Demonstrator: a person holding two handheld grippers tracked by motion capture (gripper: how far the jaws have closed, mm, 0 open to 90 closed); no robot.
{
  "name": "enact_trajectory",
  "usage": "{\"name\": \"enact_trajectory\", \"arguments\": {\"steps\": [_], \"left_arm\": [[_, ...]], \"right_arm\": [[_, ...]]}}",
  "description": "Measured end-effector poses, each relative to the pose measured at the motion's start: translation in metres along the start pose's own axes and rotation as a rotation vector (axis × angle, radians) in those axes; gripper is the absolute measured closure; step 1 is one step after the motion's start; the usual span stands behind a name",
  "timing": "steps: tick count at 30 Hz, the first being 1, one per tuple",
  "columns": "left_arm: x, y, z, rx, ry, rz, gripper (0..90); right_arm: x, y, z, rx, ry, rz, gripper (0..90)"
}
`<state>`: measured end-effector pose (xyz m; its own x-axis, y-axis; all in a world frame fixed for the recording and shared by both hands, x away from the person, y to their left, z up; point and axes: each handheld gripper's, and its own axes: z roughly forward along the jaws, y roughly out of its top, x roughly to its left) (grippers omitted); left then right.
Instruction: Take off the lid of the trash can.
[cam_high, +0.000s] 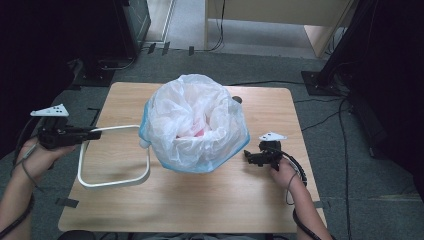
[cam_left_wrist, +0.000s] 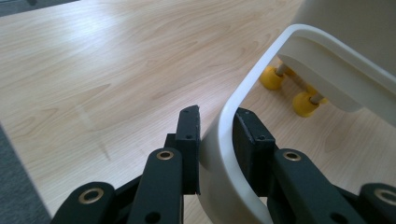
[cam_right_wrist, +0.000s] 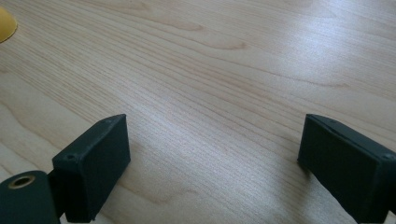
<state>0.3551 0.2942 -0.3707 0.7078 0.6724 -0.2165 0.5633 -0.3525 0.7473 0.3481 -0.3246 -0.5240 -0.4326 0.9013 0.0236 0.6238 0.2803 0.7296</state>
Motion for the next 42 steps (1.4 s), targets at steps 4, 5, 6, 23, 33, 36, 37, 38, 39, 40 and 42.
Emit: {"name": "enact_trajectory", "arguments": {"steps": [4, 5, 6, 23, 33, 36, 37, 38, 39, 40, 42], "left_arm": [[-0.001, 0.002, 0.009, -0.011, -0.012, -0.004, 72.3], [-0.001, 0.003, 0.012, -0.01, -0.016, -0.003, 72.4], [-0.002, 0.003, 0.015, -0.011, -0.02, -0.006, 72.4], [0.003, -0.009, 0.059, -0.011, -0.042, -0.009, 72.2], [0.004, -0.013, 0.079, -0.005, -0.02, 0.014, 71.9], [0.005, -0.015, 0.083, -0.012, -0.019, 0.017, 71.6], [0.004, -0.016, 0.084, -0.008, -0.019, 0.021, 71.6], [0.004, -0.017, 0.084, -0.008, -0.019, 0.029, 71.7], [0.005, -0.019, 0.085, -0.013, -0.016, 0.031, 71.6], [0.005, -0.021, 0.085, -0.013, -0.016, 0.027, 71.7], [0.006, -0.025, 0.087, -0.012, -0.011, 0.026, 71.4]], "right_arm": [[0.0, 0.0, 0.0, 0.0, 0.0, 0.0, 9.0], [0.0, 0.0, 0.0, 0.0, 0.0, 0.0, 9.0], [0.0, 0.0, 0.0, 0.0, 0.0, 0.001, 9.0], [0.0, 0.0, 0.0, -0.001, 0.0, 0.001, 9.0], [0.0, 0.0, 0.0, -0.001, 0.0, 0.002, 9.0], [0.0, 0.0, 0.0, -0.001, -0.001, 0.003, 9.0], [0.0, 0.0, 0.0, -0.001, -0.001, 0.003, 9.0], [0.001, 0.0, 0.0, 0.0, -0.002, 0.005, 9.0], [0.001, 0.0, 0.0, -0.002, -0.003, 0.007, 9.0], [0.001, 0.0, 0.0, -0.002, -0.004, 0.007, 9.0], [0.001, 0.0, 0.0, -0.002, -0.004, 0.007, 9.0]]}}
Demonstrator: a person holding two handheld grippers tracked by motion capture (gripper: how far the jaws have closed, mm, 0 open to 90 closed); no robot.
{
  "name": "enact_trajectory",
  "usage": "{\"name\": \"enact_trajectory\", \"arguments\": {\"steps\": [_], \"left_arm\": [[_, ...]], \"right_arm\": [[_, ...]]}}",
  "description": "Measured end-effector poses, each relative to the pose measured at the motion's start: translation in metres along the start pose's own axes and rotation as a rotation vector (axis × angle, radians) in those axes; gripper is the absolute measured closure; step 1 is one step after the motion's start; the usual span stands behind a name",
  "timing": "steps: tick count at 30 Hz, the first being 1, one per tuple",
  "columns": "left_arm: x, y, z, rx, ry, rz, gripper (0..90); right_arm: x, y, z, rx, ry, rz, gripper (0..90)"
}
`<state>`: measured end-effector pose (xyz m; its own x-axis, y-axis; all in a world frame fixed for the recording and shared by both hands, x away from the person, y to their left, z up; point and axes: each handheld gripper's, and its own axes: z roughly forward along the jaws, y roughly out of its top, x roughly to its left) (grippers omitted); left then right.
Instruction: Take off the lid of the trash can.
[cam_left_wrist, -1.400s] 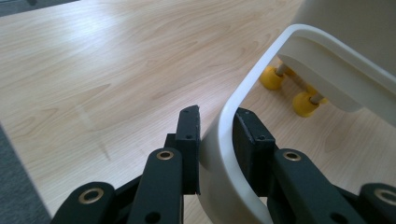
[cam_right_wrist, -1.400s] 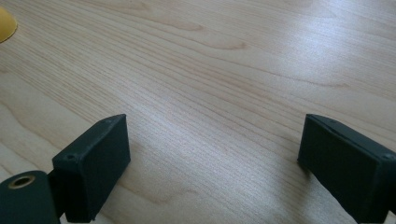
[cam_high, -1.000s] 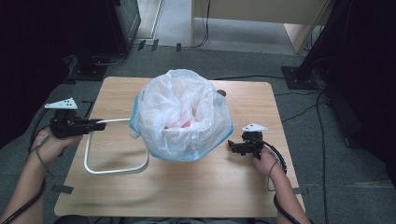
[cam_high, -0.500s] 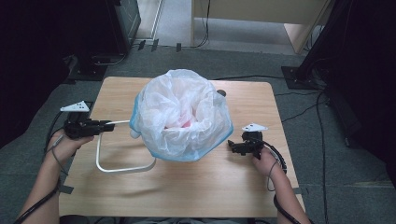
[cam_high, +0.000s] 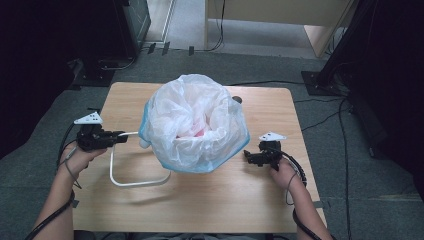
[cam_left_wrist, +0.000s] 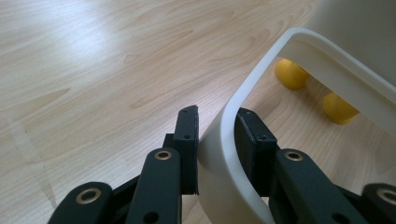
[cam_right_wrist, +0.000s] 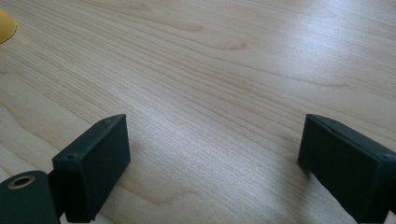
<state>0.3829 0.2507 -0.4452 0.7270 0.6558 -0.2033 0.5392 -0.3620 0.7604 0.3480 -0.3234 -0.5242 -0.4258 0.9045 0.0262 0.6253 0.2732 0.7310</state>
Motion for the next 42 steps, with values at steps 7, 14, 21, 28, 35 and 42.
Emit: {"name": "enact_trajectory", "arguments": {"steps": [7, 14, 21, 28, 35, 42], "left_arm": [[0.002, -0.01, 0.011, 0.029, 0.014, 0.01, 71.0], [0.007, -0.021, 0.02, 0.031, -0.001, -0.021, 70.4], [0.011, -0.025, 0.026, 0.008, -0.011, -0.031, 70.1], [0.014, -0.029, 0.032, 0.017, -0.023, -0.047, 70.1], [0.018, -0.034, 0.034, 0.029, -0.017, -0.067, 69.7], [0.017, -0.034, 0.036, 0.024, -0.02, -0.066, 65.8]], "right_arm": [[0.001, 0.001, 0.001, 0.003, 0.0, 0.0, 8.4], [0.001, 0.002, 0.002, 0.001, -0.001, 0.0, 8.4], [0.001, 0.002, 0.002, 0.002, 0.0, -0.001, 8.4], [0.001, 0.002, 0.002, 0.0, 0.0, 0.0, 8.4], [0.001, 0.002, 0.003, 0.001, -0.003, 0.004, 8.3], [0.002, 0.002, 0.003, 0.001, -0.01, 0.009, 8.3]]}}
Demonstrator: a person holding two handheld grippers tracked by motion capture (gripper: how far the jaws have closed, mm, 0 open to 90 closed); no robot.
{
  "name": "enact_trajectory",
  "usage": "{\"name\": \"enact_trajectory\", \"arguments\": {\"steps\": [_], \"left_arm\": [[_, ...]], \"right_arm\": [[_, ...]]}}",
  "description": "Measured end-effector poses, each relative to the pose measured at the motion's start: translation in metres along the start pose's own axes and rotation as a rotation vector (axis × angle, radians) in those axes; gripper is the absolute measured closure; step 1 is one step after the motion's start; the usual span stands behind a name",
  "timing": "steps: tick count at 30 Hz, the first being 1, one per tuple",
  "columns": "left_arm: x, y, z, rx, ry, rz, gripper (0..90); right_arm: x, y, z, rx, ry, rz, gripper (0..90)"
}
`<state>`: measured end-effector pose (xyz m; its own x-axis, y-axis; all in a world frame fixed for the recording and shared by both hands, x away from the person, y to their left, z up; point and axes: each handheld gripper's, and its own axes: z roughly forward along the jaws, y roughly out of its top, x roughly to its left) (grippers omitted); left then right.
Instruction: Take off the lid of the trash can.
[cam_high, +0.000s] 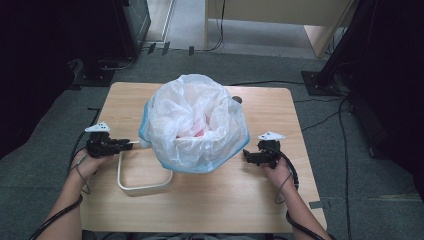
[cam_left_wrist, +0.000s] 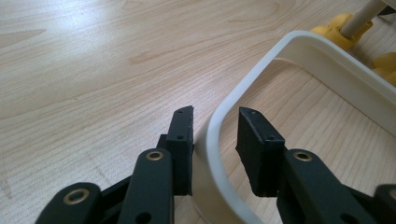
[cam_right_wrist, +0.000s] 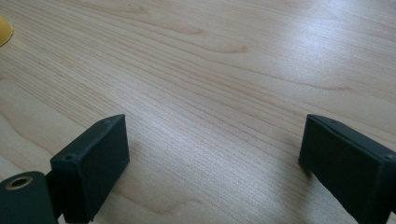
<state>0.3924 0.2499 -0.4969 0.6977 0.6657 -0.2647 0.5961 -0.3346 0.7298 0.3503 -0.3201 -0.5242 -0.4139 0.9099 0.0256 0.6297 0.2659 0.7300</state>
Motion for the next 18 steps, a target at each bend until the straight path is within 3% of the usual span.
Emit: {"name": "enact_trajectory", "arguments": {"steps": [10, 18], "left_arm": [[-0.005, 0.005, 0.0, -0.004, 0.021, 0.023, 50.3], [-0.014, 0.014, -0.005, -0.041, 0.032, 0.048, 41.5]], "right_arm": [[0.001, 0.0, 0.0, -0.001, -0.012, 0.012, 8.3], [0.0, 0.001, -0.002, 0.005, 0.003, 0.004, 9.3]]}}
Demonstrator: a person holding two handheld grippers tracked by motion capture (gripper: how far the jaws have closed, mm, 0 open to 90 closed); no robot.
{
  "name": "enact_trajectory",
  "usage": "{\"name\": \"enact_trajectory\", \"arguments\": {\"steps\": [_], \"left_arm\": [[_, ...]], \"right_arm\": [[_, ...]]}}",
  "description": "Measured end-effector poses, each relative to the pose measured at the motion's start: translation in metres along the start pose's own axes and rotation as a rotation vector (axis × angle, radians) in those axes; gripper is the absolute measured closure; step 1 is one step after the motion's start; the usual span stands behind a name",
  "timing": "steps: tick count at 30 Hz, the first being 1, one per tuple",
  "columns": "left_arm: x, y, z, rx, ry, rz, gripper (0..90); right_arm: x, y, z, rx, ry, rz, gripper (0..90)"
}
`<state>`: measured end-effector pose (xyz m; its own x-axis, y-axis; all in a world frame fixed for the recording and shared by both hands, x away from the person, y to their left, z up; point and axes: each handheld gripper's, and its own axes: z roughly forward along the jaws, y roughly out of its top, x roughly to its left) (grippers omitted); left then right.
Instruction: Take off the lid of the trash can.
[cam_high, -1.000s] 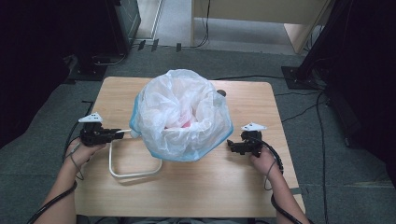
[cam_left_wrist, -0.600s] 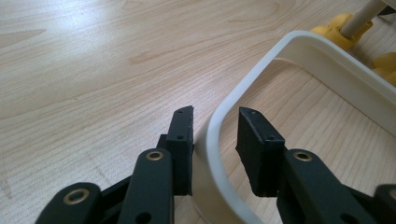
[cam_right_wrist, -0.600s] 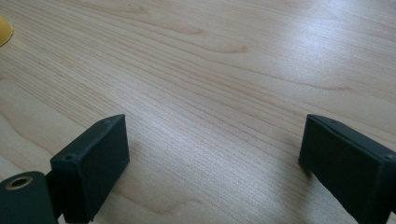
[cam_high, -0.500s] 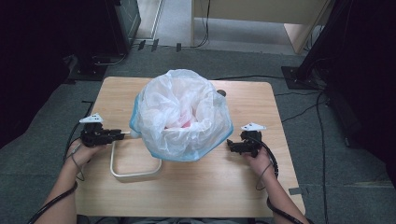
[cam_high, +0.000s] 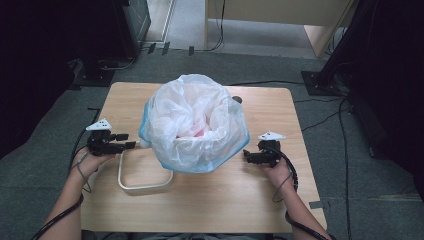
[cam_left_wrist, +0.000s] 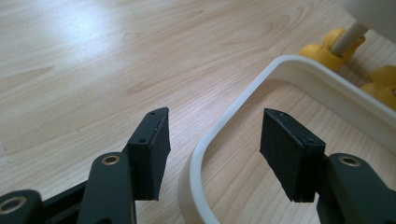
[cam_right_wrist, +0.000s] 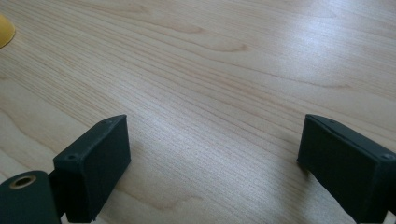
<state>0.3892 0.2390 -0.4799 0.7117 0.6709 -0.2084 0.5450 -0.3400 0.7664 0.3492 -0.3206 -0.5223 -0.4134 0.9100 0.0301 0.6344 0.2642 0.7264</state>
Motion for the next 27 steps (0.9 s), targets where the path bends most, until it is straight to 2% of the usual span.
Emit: {"name": "enact_trajectory", "arguments": {"steps": [3, 5, 10, 15, 16, 17, 20, 22, 27], "left_arm": [[-0.002, 0.002, -0.001, -0.002, 0.005, 0.009, 39.7], [-0.003, 0.003, -0.002, -0.003, 0.003, 0.007, 38.9], [-0.007, 0.008, -0.005, -0.009, 0.011, 0.008, 37.1], [-0.012, 0.013, -0.006, -0.001, 0.005, 0.015, 34.7], [-0.013, 0.014, -0.006, 0.005, 0.001, 0.019, 34.0], [-0.015, 0.015, -0.006, 0.008, -0.002, 0.02, 33.3], [-0.018, 0.018, -0.004, 0.025, 0.003, 0.026, 32.6], [-0.021, 0.02, -0.004, 0.022, 0.0, 0.043, 32.3], [-0.028, 0.026, -0.006, 0.0, -0.016, 0.07, 31.8]], "right_arm": [[0.0, 0.003, -0.003, -0.025, 0.005, -0.01, 9.3], [-0.001, 0.005, -0.005, -0.038, 0.012, -0.001, 9.3], [-0.004, 0.009, -0.008, -0.04, 0.054, 0.011, 9.6], [-0.002, 0.014, -0.013, -0.062, 0.079, -0.008, 10.7], [-0.002, 0.016, -0.015, -0.071, 0.089, -0.017, 19.7], [-0.001, 0.017, -0.017, -0.078, 0.091, -0.02, 21.8], [-0.001, 0.021, -0.021, -0.082, 0.109, -0.034, 21.6], [-0.001, 0.023, -0.023, -0.088, 0.126, -0.031, 21.6], [-0.001, 0.029, -0.032, -0.105, 0.193, -0.073, 22.0]]}}
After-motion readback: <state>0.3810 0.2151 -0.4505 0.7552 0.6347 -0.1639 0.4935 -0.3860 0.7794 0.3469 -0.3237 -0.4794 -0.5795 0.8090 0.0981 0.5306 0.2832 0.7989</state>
